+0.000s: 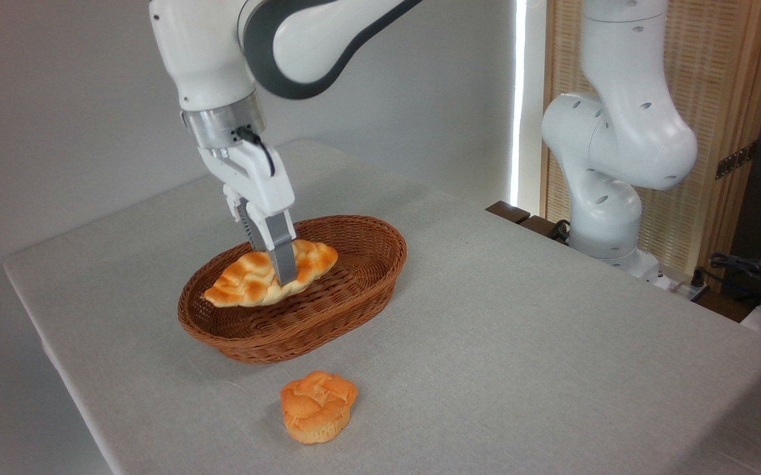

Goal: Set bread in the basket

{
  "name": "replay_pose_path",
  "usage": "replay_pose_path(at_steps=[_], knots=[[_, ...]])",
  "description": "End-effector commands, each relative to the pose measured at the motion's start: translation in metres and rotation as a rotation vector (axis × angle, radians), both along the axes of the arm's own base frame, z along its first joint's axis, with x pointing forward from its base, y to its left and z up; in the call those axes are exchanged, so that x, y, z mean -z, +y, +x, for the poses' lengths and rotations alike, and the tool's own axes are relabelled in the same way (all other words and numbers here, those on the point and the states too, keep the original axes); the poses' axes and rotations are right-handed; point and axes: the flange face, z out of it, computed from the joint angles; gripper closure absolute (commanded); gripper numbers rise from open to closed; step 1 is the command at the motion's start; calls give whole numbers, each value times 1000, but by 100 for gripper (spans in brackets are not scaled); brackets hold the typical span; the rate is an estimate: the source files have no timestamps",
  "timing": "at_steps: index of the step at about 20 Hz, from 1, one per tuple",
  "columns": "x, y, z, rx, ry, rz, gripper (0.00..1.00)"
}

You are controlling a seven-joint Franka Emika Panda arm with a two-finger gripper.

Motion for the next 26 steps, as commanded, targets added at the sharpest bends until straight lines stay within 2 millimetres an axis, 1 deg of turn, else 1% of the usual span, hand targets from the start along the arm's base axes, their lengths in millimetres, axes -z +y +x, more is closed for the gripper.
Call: replay_pose_path(at_steps=[1, 9, 13, 15, 16, 18, 20, 22, 23, 26], knots=[[-3, -1, 8, -14, -26, 10, 0], [2, 0, 6, -7, -9, 15, 0], [0, 0, 5, -6, -8, 17, 0], [-8, 4, 5, -15, -21, 14, 0], [-17, 9, 4, -19, -36, 12, 0], [-47, 23, -4, -40, -83, 8, 0], [-73, 57, -7, -55, -114, -5, 0], [-89, 92, -12, -45, -98, -25, 0], [-96, 106, -13, -42, -89, -38, 0], [-119, 132, -12, -56, -63, -40, 0]])
